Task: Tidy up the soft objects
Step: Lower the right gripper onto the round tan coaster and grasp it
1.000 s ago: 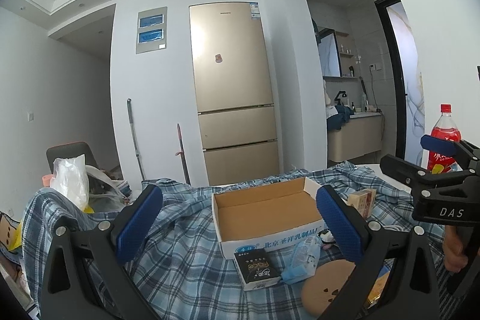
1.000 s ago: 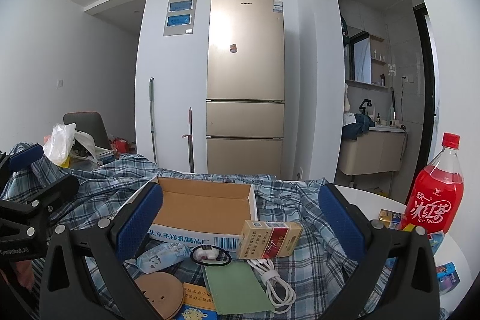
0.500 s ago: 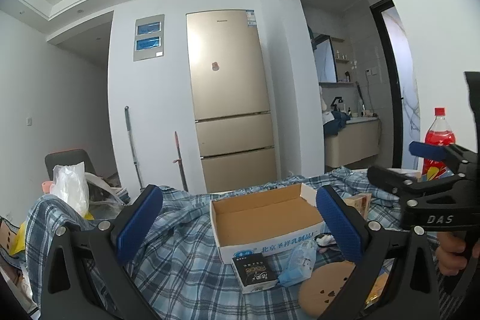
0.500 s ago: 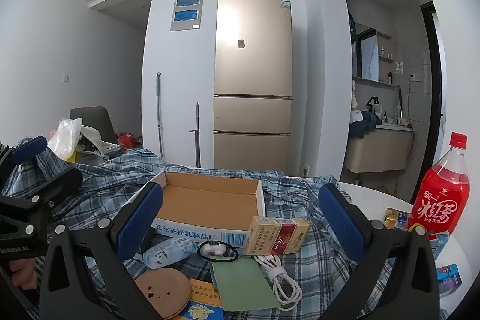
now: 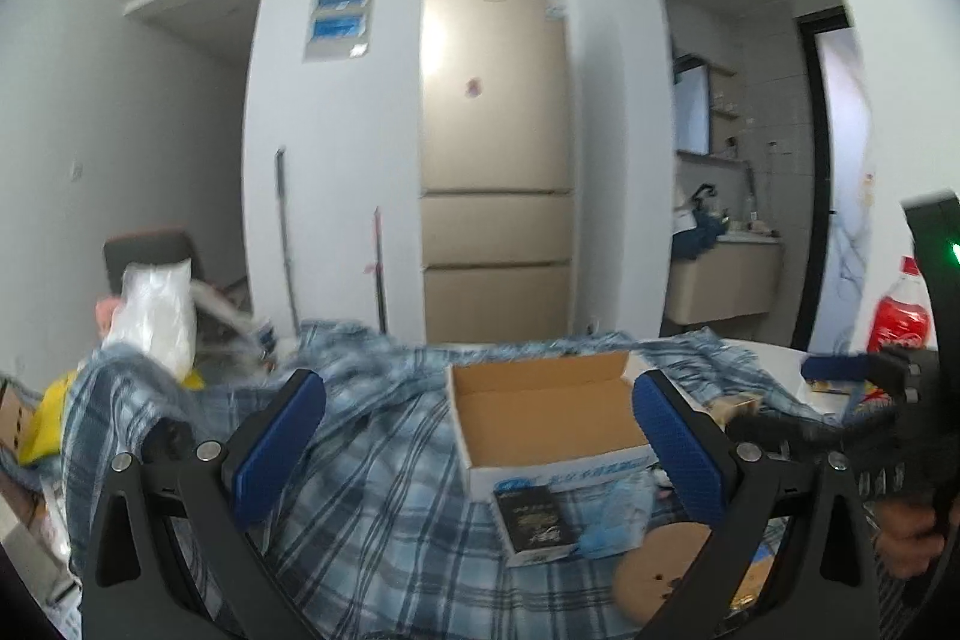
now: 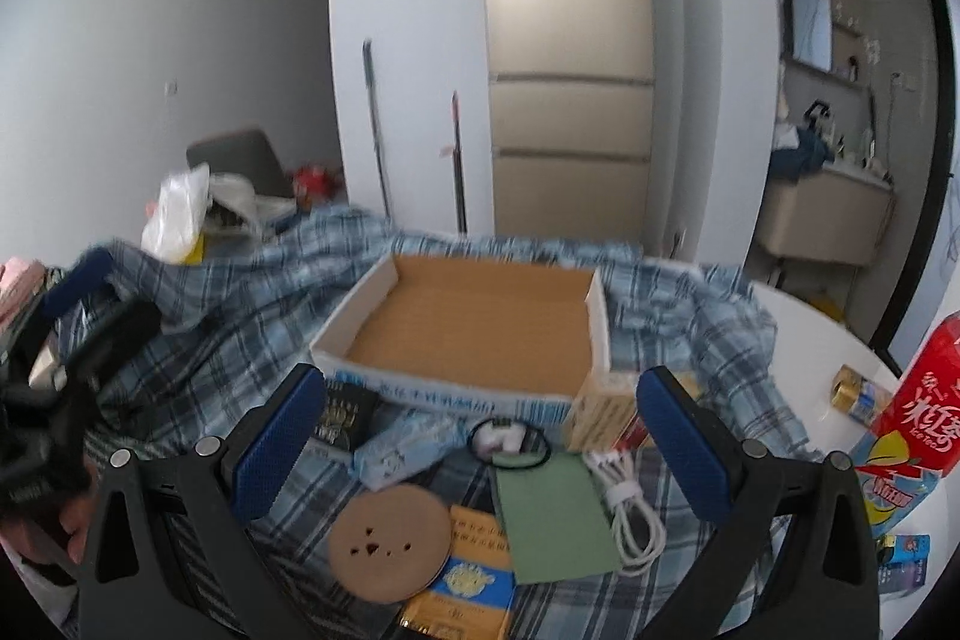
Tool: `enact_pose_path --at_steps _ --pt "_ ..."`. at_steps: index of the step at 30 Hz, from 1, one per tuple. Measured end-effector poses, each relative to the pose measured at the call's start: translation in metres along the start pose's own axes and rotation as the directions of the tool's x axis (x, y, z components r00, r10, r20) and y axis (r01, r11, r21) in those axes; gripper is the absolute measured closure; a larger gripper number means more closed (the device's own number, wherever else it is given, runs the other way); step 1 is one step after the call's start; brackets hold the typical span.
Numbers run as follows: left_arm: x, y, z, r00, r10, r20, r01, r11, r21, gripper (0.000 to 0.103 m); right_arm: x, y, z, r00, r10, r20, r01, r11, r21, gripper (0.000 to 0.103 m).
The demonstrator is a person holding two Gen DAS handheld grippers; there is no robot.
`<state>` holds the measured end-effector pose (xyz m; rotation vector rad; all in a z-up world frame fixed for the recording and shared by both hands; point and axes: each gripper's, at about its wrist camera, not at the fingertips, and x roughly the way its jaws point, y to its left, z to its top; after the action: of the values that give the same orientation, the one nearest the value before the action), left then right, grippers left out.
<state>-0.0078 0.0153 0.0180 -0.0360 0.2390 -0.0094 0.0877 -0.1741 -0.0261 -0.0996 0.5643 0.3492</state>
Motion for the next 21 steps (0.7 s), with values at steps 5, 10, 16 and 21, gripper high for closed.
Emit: enact_pose_path --at_steps 5,10,16,21 --pt "0.02 0.009 -0.006 0.996 0.007 -0.093 -0.01 0.999 -0.037 0.0 0.026 0.032 -0.025 0.989 0.017 -0.145 -0.039 0.987 -0.154 0.0" --pt "0.026 0.01 -0.009 0.992 -0.011 -0.123 0.005 0.999 -0.053 0.0 0.049 0.048 -0.047 0.971 -0.061 -0.232 0.001 0.969 -0.249 0.0" --pt "0.03 0.007 -0.013 0.991 -0.009 -0.13 0.003 0.999 -0.052 0.001 0.063 0.058 -0.055 0.942 -0.01 -0.335 -0.09 0.956 -0.28 0.0" --pt "0.038 0.017 -0.014 0.986 -0.011 -0.165 -0.006 0.995 -0.102 0.0 0.072 0.058 -0.06 0.918 0.015 -0.397 -0.131 0.955 -0.265 0.0"
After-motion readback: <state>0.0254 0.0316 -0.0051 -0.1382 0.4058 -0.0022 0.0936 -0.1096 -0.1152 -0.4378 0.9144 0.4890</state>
